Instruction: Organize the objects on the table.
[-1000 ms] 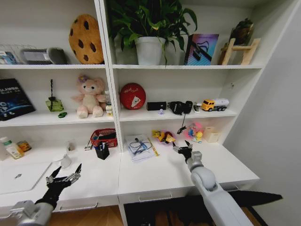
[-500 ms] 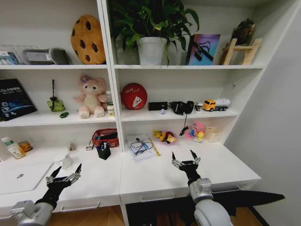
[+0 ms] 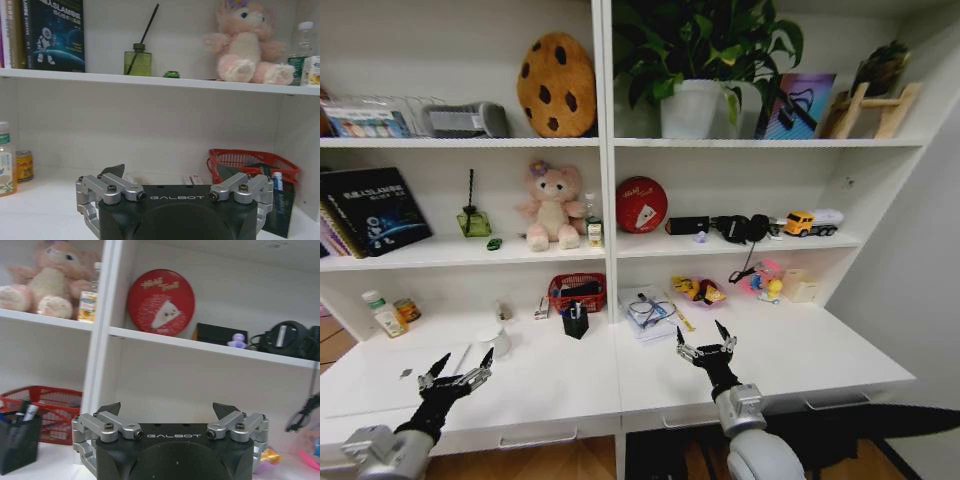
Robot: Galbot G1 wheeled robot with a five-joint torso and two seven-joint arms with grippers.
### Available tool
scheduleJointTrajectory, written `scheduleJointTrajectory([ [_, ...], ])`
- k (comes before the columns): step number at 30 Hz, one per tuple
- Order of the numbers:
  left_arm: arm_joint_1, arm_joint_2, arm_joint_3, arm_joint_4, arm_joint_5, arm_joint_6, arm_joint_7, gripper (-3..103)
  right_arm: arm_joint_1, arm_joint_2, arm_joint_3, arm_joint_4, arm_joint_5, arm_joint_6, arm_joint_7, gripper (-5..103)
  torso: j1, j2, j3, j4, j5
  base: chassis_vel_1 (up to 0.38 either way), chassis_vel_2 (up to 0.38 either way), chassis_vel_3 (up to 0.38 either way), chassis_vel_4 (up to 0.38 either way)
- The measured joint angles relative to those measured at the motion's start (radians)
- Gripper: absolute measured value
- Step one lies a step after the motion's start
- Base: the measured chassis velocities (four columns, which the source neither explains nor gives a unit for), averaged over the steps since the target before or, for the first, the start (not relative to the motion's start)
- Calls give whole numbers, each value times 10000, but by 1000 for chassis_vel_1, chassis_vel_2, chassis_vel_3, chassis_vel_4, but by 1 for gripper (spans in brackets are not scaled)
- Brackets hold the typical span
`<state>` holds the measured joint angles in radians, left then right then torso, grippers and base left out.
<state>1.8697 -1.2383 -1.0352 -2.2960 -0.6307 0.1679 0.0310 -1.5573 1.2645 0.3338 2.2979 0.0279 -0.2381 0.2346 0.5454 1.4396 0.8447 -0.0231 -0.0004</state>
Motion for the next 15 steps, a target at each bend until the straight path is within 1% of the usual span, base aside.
scheduleJointTrajectory([
  [1,0,0,3,-1,0,0,10,100,12,-41,-22,-20,-1,0,0,100,-2,1,-1,-5,2,324,367,-332,-338],
  [2,0,0,2,-3,0,0,10,100,40,-109,-66,-49,-1,1,-14,100,-8,4,-3,-6,14,336,367,-370,-365],
  [3,0,0,3,-1,0,0,6,100,75,-154,-78,-70,-1,0,-35,100,-5,2,-3,-5,-5,376,366,-370,-357],
  [5,0,0,1,-1,0,0,-1,100,107,-174,-88,-82,1,1,-53,100,2,0,1,0,-3,376,368,-371,-357],
  [6,0,0,3,-2,0,0,11,100,138,-190,-92,-99,6,0,-64,100,-3,1,-1,-5,4,375,370,-369,-375],
  [7,0,0,2,-2,0,0,4,100,165,-196,-99,-113,18,1,-72,100,-9,4,-4,-3,11,349,394,-369,-369],
  [8,0,0,2,-2,0,0,4,100,165,-196,-99,-113,18,1,-72,100,-9,4,-4,-3,11,349,394,-369,-369],
  [9,0,0,2,-1,0,0,4,100,176,-210,-104,-122,29,0,-76,100,-5,3,-2,-5,0,384,357,-384,-369],
  [10,0,0,1,-1,0,0,-1,100,184,-227,-110,-129,38,0,-83,100,2,0,1,1,0,384,357,-375,-344],
  [11,0,0,3,-2,0,0,6,100,184,-246,-109,-135,42,-1,-86,100,0,0,0,-5,1,349,369,-375,-344],
  [12,0,0,3,-2,0,0,6,100,184,-246,-109,-135,42,-1,-86,100,0,0,0,-5,1,349,369,-375,-344],
  [13,0,0,2,-2,0,0,4,100,181,-277,-110,-142,47,-6,-93,100,-8,4,-4,-5,11,349,355,-351,-369],
  [15,0,0,1,-1,0,0,0,100,179,-333,-107,-165,61,-9,-99,100,0,0,1,-2,-1,357,346,-336,-335],
])
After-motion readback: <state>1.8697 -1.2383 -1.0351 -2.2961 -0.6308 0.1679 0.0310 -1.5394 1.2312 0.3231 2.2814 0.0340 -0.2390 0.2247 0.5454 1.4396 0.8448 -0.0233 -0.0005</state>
